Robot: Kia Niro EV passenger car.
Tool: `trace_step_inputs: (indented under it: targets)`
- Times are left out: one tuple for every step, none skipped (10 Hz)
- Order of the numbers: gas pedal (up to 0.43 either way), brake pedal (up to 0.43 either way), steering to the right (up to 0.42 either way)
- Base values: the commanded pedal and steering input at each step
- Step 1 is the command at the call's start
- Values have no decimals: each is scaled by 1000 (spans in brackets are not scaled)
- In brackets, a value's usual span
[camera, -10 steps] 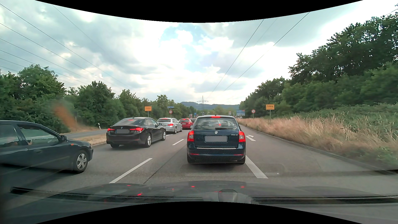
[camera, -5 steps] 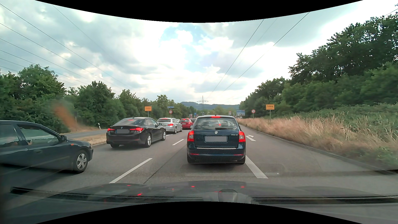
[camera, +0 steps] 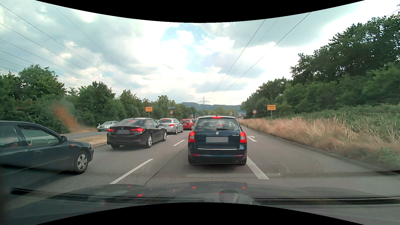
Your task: Follow the waypoints while adhering to traffic rules and regulations
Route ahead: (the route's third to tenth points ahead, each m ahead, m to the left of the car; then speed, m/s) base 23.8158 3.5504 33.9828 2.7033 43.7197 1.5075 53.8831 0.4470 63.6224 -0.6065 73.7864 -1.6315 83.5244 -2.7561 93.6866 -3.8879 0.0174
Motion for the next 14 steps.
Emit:
trace_step_inputs:
  targets:
    - [0,287,3]
    - [0,287,3]
    - [0,287,3]
    - [0,287,3]
    - [0,287,4]
    - [0,287,3]
    - [0,287,3]
    - [0,287,3]
    - [0,287,3]
    - [0,287,3]
    - [0,287,3]
    - [0,287,3]
    - [0,287,3]
    - [0,287,3]
